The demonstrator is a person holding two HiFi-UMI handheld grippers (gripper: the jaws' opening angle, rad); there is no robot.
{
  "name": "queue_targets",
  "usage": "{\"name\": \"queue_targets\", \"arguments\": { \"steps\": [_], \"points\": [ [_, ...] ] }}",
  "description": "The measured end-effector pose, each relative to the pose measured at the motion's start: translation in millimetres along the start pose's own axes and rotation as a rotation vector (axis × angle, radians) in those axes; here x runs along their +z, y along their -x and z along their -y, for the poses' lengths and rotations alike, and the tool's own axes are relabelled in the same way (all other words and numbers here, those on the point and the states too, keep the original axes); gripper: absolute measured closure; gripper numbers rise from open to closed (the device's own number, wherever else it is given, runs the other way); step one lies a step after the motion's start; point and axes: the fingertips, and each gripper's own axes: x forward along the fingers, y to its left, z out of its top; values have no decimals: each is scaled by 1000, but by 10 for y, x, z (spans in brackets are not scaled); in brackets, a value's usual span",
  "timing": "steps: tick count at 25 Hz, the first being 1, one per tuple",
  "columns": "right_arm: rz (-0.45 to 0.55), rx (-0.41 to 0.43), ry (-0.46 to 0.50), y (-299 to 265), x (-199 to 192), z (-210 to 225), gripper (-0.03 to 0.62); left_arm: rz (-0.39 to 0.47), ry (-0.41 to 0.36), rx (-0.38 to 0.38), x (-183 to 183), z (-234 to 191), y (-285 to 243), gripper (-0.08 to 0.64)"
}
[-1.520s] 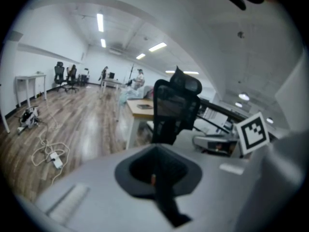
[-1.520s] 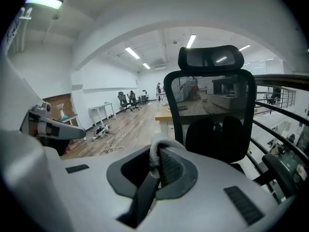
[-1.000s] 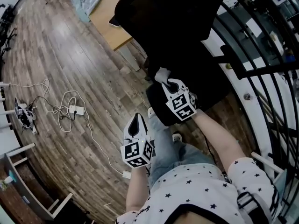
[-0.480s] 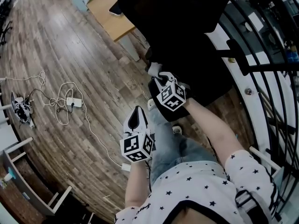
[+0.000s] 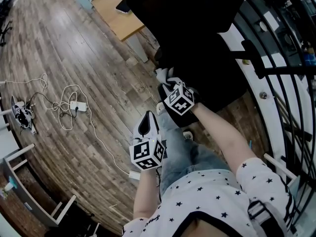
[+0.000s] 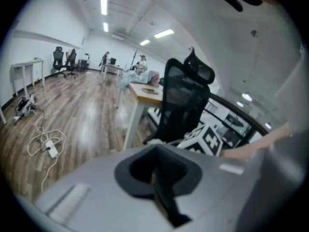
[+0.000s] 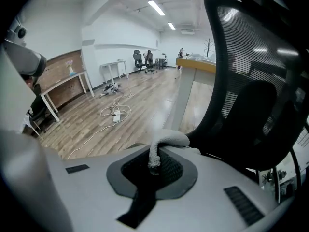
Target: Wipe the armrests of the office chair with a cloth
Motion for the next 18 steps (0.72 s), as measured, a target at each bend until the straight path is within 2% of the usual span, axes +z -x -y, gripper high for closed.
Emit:
{"name": "queue_targets", "arguments": {
  "steps": [5, 18],
  "points": [
    [-10, 18, -44, -22, -2, 16, 561, -4, 1, 5, -32, -10, 11, 554],
    [-39, 35, 3, 35, -97, -230, 561, 8, -8, 14, -92, 26, 174, 554]
  ]
}}
